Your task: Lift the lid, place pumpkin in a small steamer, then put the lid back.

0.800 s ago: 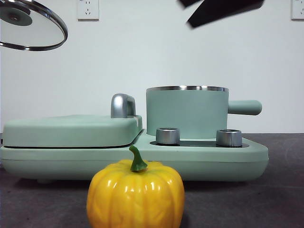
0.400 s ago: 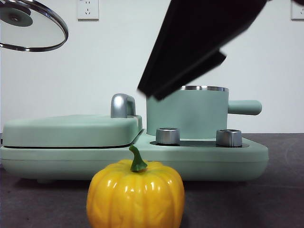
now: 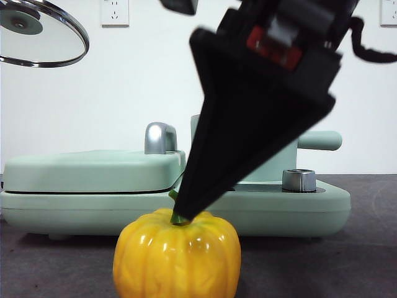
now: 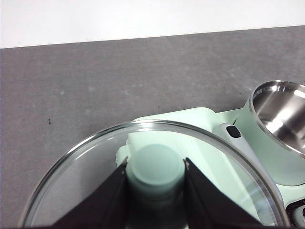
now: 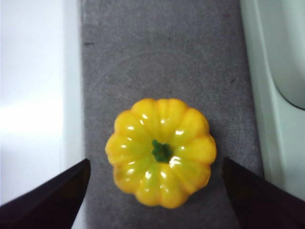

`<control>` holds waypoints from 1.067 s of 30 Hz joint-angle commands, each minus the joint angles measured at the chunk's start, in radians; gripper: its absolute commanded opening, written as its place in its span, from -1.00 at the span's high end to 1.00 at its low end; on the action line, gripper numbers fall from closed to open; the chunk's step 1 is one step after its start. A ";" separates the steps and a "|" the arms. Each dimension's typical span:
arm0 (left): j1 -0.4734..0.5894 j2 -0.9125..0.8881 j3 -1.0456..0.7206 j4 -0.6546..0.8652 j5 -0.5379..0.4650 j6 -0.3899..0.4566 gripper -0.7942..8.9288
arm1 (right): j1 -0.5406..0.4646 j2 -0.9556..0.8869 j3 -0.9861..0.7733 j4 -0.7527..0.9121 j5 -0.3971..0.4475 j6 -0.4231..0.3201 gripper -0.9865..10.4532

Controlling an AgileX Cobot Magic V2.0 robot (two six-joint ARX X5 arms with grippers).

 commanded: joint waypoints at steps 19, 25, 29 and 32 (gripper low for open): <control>0.000 0.001 0.014 0.026 0.006 -0.001 0.82 | 0.013 0.133 0.019 0.101 -0.005 -0.014 0.05; 0.000 0.001 0.014 0.026 0.006 0.000 0.82 | 0.013 0.137 0.019 0.099 -0.005 -0.013 0.06; 0.000 0.001 0.014 0.026 0.006 -0.001 0.82 | 0.013 0.138 0.019 0.089 -0.005 -0.009 0.06; 0.000 0.001 0.014 0.026 0.006 -0.001 0.82 | 0.013 0.141 0.019 0.072 -0.005 -0.005 0.06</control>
